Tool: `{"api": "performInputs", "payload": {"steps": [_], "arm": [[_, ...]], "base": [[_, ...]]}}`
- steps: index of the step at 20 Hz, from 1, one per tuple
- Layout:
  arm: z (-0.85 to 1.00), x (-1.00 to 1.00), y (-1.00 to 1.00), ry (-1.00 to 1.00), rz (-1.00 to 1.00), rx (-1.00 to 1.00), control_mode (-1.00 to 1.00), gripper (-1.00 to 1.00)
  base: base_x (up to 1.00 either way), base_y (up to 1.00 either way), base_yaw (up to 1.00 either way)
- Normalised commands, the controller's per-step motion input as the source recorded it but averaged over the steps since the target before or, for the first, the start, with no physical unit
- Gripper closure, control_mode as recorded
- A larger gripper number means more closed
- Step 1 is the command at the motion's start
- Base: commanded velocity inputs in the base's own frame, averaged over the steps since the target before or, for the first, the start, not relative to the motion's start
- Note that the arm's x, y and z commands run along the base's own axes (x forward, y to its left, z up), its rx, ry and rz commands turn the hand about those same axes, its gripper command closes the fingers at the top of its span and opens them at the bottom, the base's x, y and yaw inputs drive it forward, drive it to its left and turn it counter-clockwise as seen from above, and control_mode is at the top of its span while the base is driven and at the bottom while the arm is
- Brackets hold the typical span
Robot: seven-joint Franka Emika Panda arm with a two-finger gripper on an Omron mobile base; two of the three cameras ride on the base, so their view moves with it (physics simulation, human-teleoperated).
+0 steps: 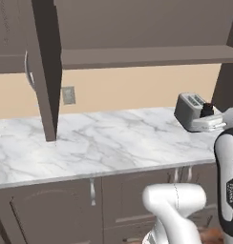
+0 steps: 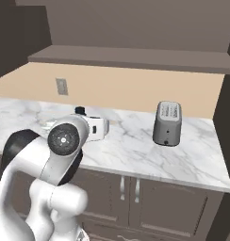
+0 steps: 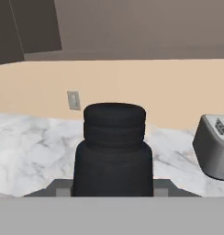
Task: Retrieve the shaker from the cabinet and place it next the steak on a plate on the dining table.
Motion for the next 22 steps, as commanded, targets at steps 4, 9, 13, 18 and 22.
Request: {"api": "performInputs", "payload": {"steps": [4, 9, 13, 18, 22], "arm": [[0.0, 0.0, 0.0, 0.0, 0.0, 0.0, 1.0, 1.0], [0.0, 0.0, 0.0, 0.0, 0.0, 0.0, 1.0, 1.0], [0.0, 0.0, 0.0, 0.0, 0.0, 0.0, 1.0, 1.0], [0.0, 0.0, 0.0, 0.0, 0.0, 0.0, 1.0, 1.0], [0.0, 0.0, 0.0, 0.0, 0.0, 0.0, 1.0, 1.0]], "base": [[-1.0, 0.44, 0.21], [-0.42, 0.22, 0.84], [0.0, 0.0, 1.0], [0.0, 0.0, 1.0], [0.0, 0.0, 1.0]]}}
